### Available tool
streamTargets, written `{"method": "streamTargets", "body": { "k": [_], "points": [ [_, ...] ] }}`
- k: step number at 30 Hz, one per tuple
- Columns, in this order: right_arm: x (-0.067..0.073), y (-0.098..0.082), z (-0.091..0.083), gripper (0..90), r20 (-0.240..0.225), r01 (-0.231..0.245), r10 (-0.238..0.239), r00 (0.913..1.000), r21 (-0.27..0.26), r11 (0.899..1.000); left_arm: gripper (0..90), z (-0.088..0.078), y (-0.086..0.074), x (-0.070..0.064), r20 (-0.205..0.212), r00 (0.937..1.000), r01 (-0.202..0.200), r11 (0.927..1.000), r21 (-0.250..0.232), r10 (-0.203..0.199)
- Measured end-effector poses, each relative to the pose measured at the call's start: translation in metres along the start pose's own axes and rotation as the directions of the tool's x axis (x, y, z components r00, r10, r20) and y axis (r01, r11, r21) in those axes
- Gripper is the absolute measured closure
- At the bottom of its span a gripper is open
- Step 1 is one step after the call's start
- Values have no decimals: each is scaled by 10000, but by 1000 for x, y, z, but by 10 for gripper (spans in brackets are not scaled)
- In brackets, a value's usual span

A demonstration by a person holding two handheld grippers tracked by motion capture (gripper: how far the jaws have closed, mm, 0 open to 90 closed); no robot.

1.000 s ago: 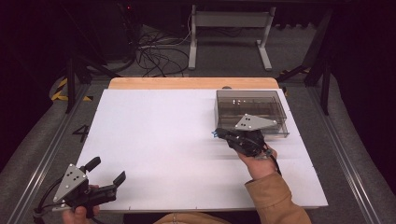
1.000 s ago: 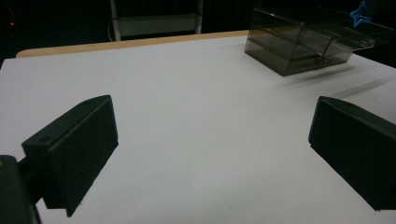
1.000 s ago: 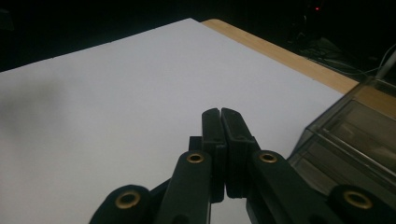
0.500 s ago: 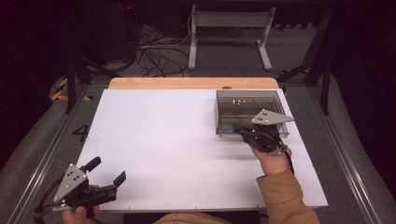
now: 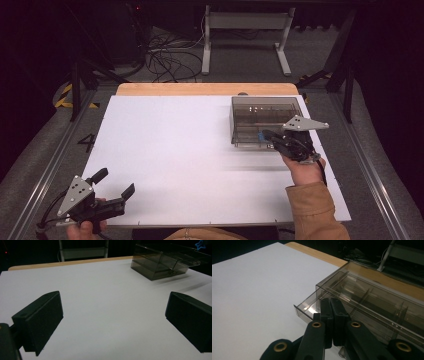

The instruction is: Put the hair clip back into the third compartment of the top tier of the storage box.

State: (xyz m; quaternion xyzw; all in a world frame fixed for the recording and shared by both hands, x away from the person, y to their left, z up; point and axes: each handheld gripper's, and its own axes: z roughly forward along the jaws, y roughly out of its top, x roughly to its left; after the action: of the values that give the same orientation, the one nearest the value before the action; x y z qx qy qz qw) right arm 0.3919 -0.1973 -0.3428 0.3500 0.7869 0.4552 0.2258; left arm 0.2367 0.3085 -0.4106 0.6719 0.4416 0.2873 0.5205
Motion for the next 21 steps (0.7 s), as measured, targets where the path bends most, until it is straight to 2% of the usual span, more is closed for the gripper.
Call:
{"method": "streamTargets", "body": {
  "k": [11, 21],
  "points": [
    [-16, -6, -5, 889, 566, -271, 245, 9981, 456, 9986, 23, 0, 0, 0, -3, 10000, 5, 10000, 8, -5],
    [-29, -12, -11, 889, 1226, -555, 452, 9914, 827, 9950, 22, 0, 0, 0, -3, 10000, 6, 10000, 15, -6]
  ]
}}
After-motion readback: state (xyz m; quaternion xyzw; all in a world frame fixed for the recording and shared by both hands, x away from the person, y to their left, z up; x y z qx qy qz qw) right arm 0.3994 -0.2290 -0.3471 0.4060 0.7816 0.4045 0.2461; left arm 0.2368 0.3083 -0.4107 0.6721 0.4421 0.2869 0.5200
